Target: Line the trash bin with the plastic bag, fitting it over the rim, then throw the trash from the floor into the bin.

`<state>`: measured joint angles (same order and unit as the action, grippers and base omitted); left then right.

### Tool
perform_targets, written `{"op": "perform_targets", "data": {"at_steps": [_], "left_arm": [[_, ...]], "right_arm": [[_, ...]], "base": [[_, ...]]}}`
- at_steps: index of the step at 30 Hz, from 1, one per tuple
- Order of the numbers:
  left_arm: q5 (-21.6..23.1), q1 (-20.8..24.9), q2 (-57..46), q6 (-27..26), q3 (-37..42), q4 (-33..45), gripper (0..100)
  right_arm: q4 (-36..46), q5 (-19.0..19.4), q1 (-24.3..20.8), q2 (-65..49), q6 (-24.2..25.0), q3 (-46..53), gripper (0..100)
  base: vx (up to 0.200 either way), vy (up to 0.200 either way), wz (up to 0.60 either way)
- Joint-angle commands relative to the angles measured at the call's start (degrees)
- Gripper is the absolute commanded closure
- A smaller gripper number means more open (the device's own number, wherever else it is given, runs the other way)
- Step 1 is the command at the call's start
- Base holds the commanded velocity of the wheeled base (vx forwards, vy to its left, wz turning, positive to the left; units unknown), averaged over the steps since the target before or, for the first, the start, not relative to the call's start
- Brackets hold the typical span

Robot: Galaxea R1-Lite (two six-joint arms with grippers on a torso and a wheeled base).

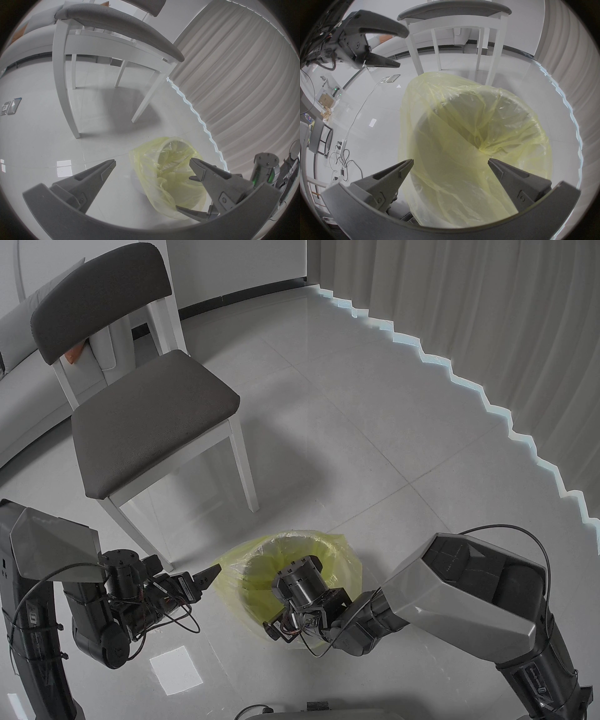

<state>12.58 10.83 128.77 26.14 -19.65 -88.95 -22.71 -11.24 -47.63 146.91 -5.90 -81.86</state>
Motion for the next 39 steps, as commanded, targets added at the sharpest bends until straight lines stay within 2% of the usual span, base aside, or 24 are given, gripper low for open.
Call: {"op": "perform_targets", "data": {"at_steps": [1,13,18,24,30,39], "left_arm": [[-0.01,0.69,2.1,0.05,-0.39,-1.05,0],[-0.8,2.45,8.16,-0.12,-4.52,-1.05,0],[-0.98,2.62,6.14,0.14,-3.82,-1.05,0],[-0.72,4.91,3.42,2.96,-3.99,-1.05,0],[-0.63,6.93,3.51,3.22,-6.19,-1.05,0],[-0.8,6.23,15.37,3.22,-15.51,-1.05,0]], "right_arm": [[0.04,-0.01,-1.33,-0.92,-0.08,0.21,0],[0.12,-0.19,-3.79,-1.01,0.45,2.58,0],[0.04,-0.19,-4.75,-1.54,0.63,3.64,0],[0.04,-0.19,-4.49,-4.79,0.89,4.96,0],[0.04,-0.19,-0.89,-10.33,1.68,7.24,0],[0.21,-0.1,6.58,-15.42,1.51,7.94,0]], "base": [[0.0,0.0,0.0],[0.0,0.0,0.0],[0.0,0.0,0.0],[0.0,0.0,0.0],[0.0,0.0,0.0],[0.0,0.0,0.0]]}}
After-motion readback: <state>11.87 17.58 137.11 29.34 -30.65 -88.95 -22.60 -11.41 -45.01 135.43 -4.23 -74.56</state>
